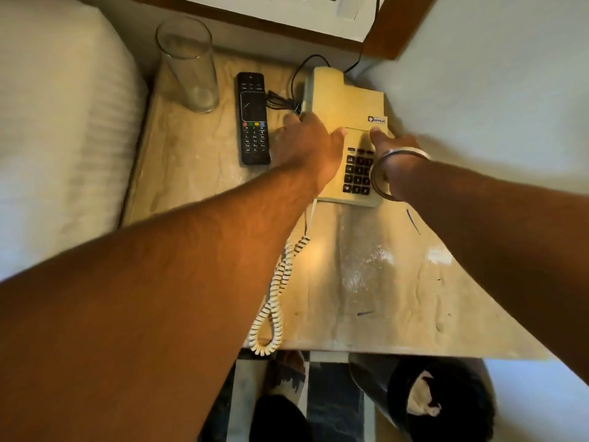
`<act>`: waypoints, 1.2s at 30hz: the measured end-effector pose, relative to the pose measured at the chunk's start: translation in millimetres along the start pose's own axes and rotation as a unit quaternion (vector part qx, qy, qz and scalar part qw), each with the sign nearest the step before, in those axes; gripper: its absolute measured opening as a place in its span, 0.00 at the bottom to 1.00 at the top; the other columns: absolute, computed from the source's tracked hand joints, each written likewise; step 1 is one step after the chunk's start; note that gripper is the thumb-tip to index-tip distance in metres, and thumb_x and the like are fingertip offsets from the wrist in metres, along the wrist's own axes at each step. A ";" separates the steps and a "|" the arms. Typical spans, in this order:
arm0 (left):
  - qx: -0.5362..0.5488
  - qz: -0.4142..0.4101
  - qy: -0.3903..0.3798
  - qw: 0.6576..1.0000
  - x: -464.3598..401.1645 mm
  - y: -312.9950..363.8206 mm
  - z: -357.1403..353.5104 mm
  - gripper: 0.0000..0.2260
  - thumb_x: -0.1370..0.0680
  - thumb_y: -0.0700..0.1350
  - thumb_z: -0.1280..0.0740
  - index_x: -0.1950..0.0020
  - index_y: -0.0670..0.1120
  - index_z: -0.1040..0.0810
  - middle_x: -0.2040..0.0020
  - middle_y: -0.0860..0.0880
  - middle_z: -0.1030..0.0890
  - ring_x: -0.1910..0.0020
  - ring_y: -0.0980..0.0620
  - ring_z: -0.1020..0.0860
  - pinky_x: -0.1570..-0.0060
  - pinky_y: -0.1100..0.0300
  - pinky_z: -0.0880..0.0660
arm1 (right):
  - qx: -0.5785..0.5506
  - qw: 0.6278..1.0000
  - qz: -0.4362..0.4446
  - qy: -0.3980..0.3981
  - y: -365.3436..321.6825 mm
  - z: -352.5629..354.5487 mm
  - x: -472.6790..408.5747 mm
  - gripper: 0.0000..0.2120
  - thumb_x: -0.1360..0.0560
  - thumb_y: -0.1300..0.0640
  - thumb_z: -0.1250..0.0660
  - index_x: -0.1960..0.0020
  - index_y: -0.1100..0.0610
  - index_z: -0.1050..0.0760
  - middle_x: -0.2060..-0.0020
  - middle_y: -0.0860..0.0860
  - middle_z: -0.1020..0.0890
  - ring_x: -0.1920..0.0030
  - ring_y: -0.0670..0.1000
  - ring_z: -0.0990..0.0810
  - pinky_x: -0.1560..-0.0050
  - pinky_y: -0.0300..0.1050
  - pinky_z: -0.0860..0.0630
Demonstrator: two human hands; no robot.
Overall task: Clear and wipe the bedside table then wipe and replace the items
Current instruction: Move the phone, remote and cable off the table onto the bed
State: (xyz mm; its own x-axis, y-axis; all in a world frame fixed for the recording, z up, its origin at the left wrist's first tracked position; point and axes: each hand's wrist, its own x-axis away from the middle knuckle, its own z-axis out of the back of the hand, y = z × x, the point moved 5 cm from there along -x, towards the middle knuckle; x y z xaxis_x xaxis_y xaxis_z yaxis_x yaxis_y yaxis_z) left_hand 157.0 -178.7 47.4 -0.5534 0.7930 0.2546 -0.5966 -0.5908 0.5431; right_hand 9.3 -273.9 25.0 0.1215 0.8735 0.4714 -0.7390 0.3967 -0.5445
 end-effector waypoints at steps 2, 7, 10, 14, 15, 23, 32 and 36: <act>0.014 0.055 0.011 0.998 -9.3 2.9 -0.2 0.26 0.22 0.62 0.35 0.33 0.45 0.26 0.33 0.44 0.28 0.39 0.44 0.25 0.48 0.50 0.25 | -0.008 1.000 -0.011 -0.019 -5.0 -0.8 -4.9 0.27 0.25 0.38 0.40 0.35 0.57 0.29 0.48 0.53 0.24 0.51 0.56 0.26 0.49 0.48 0.30; 0.053 0.067 -0.032 0.996 2.6 13.2 -3.9 0.21 0.21 0.58 0.34 0.32 0.50 0.27 0.30 0.45 0.34 0.34 0.45 0.34 0.56 0.57 0.36 | -0.005 0.999 -0.013 -0.050 -3.7 1.0 1.2 0.29 0.28 0.34 0.42 0.41 0.57 0.26 0.45 0.56 0.21 0.46 0.60 0.23 0.39 0.57 0.28; 0.062 0.061 0.006 0.996 13.0 9.1 -5.6 0.22 0.20 0.56 0.34 0.30 0.49 0.31 0.30 0.45 0.32 0.32 0.45 0.34 0.44 0.50 0.31 | 0.012 0.998 0.000 -0.063 0.7 -5.6 4.1 0.24 0.25 0.37 0.44 0.45 0.56 0.26 0.46 0.57 0.21 0.46 0.60 0.22 0.40 0.58 0.27; 0.092 0.100 0.015 0.991 6.4 -1.7 -5.0 0.25 0.21 0.56 0.34 0.28 0.47 0.34 0.30 0.43 0.30 0.33 0.44 0.31 0.40 0.47 0.29 | 0.004 0.999 0.003 -0.045 1.0 -4.5 0.7 0.19 0.22 0.41 0.46 0.56 0.57 0.28 0.53 0.56 0.21 0.48 0.60 0.21 0.41 0.59 0.26; 0.108 0.107 0.004 0.988 4.1 -4.0 -6.1 0.26 0.21 0.56 0.33 0.27 0.46 0.35 0.29 0.43 0.31 0.32 0.44 0.31 0.40 0.47 0.28 | -0.013 0.999 0.001 -0.045 2.7 -5.3 -0.5 0.18 0.23 0.42 0.44 0.60 0.55 0.29 0.53 0.56 0.20 0.49 0.60 0.21 0.42 0.59 0.26; 0.248 0.141 -0.100 0.953 -10.4 -18.3 -1.6 0.22 0.25 0.54 0.27 0.37 0.44 0.26 0.39 0.45 0.20 0.41 0.45 0.21 0.43 0.50 0.21 | 0.054 0.998 0.014 -0.034 -2.4 -1.5 6.1 0.17 0.23 0.59 0.37 0.35 0.62 0.29 0.36 0.60 0.26 0.36 0.58 0.27 0.49 0.32 0.26; 0.343 0.181 -0.124 0.913 105.3 -71.1 45.7 0.24 0.30 0.48 0.21 0.38 0.47 0.23 0.44 0.48 0.17 0.48 0.49 0.18 0.46 0.47 0.19 | -0.055 0.998 -0.004 -0.018 21.9 16.0 141.6 0.06 0.27 0.60 0.38 0.58 0.53 0.23 0.57 0.55 0.19 0.56 0.59 0.20 0.54 0.53 0.22; 0.366 0.205 -0.149 0.895 172.8 -130.9 103.4 0.21 0.30 0.48 0.21 0.40 0.51 0.24 0.48 0.53 0.17 0.50 0.54 0.18 0.45 0.48 0.20 | -0.083 0.995 -0.001 -0.052 11.3 -6.7 242.5 0.08 0.24 0.60 0.38 0.48 0.51 0.25 0.63 0.48 0.23 0.64 0.47 0.26 0.61 0.40 0.29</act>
State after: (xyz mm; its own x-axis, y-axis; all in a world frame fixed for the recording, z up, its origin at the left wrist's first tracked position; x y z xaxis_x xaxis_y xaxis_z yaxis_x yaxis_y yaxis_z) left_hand 199.6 51.0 103.1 -0.3930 0.6016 0.6954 0.2226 -0.6715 0.7068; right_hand 34.8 -55.8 128.6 0.0473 0.8423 0.5369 -0.6184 0.4468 -0.6465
